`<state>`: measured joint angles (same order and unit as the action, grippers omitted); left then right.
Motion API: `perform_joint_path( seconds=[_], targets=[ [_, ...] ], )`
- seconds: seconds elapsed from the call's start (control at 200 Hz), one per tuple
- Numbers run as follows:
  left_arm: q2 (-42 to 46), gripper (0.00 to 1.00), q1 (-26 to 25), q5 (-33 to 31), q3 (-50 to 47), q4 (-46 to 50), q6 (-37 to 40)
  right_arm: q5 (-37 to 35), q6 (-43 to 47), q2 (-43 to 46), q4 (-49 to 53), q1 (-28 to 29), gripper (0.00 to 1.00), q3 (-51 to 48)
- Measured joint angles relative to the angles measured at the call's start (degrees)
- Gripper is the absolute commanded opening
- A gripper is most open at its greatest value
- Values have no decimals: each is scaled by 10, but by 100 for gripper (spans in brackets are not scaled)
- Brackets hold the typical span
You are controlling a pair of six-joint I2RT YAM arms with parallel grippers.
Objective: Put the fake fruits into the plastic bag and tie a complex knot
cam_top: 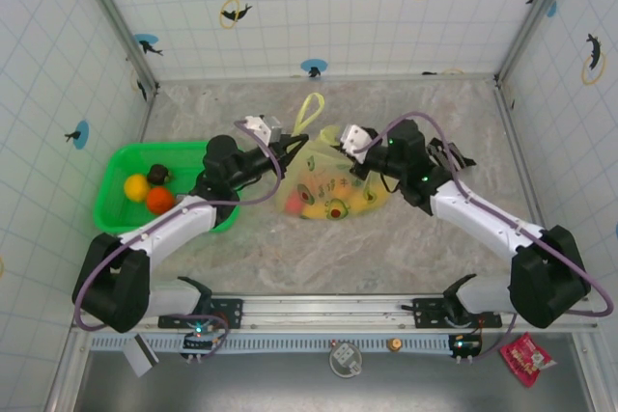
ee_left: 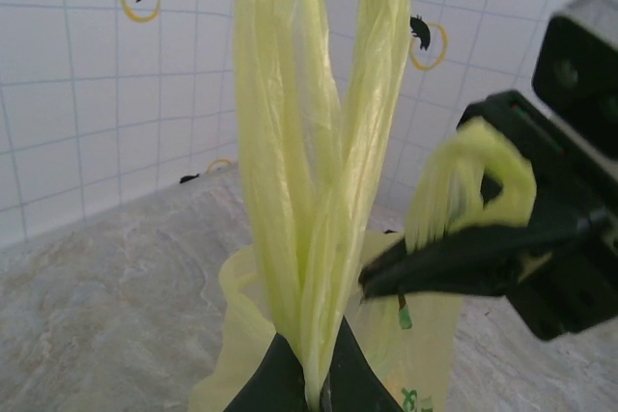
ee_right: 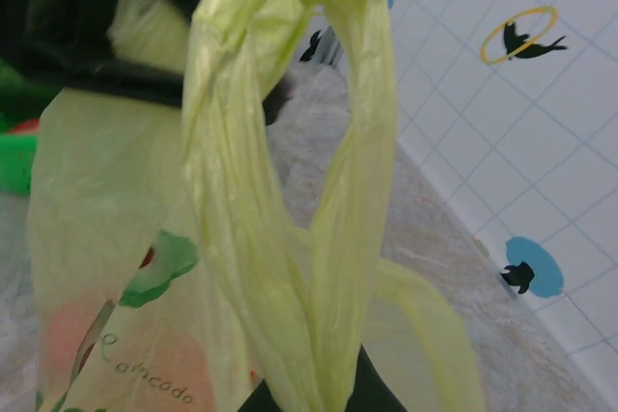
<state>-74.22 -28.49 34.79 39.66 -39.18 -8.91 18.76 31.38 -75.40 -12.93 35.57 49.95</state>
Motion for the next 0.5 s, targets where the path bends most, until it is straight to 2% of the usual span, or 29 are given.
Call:
perform_joint_path(
  seconds=[0.155, 0.365, 0.5],
  targets=[
    [-8, 0, -16, 19, 16, 30, 16, -34, 47, -1, 31, 19, 0, 1],
    [-13, 0, -23, 43, 21, 61, 40, -41, 68, -22, 59, 31, 0, 35],
    [-13, 8, -24, 55, 23, 75, 56, -41, 70, -26, 72, 31, 0, 47]
  ],
)
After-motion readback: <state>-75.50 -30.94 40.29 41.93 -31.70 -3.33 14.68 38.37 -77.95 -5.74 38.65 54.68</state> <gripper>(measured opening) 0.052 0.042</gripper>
